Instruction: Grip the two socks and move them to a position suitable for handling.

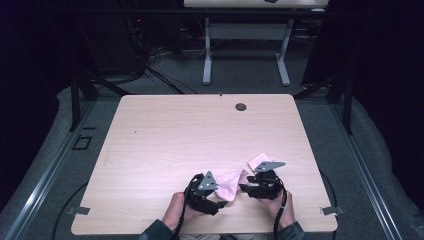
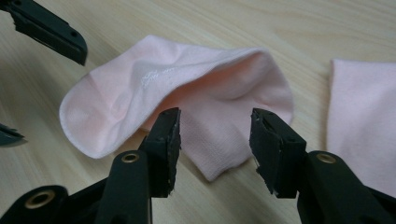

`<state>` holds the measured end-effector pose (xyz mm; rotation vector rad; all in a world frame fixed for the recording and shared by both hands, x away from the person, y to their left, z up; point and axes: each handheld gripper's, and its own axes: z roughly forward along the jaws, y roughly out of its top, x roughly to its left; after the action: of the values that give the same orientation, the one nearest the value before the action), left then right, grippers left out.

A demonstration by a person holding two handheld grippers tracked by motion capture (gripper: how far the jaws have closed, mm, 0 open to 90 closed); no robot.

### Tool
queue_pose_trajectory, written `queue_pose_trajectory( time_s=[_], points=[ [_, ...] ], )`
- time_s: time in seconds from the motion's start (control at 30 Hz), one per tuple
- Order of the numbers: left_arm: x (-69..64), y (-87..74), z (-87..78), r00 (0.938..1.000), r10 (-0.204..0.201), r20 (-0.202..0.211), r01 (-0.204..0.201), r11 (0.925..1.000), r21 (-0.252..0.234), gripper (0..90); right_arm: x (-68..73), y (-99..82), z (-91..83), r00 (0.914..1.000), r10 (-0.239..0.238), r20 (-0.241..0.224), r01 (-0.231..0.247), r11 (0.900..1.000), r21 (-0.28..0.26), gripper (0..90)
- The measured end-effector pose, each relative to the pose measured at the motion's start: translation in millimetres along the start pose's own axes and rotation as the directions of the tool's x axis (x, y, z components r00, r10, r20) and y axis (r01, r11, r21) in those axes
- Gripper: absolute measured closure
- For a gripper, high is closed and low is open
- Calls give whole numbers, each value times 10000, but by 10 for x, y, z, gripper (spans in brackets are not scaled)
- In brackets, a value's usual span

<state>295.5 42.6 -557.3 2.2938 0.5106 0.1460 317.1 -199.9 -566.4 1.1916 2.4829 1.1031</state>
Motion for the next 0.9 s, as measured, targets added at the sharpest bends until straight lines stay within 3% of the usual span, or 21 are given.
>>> queue_pose_trajectory(
  time_s=[0.13, 0.37, 0.53, 0.73, 0.77, 0.9],
  points=[
    [-2, 0, 80, 10000, 54, 40, -55, 9994, 331, 464, 10, -6, 76, 9999, -116, -6, 116, 9998, 181, 582],
    [14, -27, 131, 9998, 131, 163, -141, 9980, 620, 717, 22, -20, 97, 9994, -347, -53, 348, 9988, 331, 747],
    [35, -48, 143, 9998, -144, 153, 139, 9996, 265, 877, 28, -41, 100, 9990, -294, -346, 303, 9992, 248, 825],
    [89, -72, 17, 9987, -518, 3, 518, 9978, -419, 888, 9, -45, 55, 9989, -285, -381, 289, 9995, 106, 833],
    [142, -84, -106, 9963, -858, -93, 846, 9922, -914, 888, -3, -42, 8, 9990, -188, -417, 188, 9998, -3, 833],
    [267, -139, -303, 9850, -1714, -202, 1654, 9712, -1715, 888, -39, -11, -102, 9988, -149, -466, 143, 9998, -147, 831]
  ],
)
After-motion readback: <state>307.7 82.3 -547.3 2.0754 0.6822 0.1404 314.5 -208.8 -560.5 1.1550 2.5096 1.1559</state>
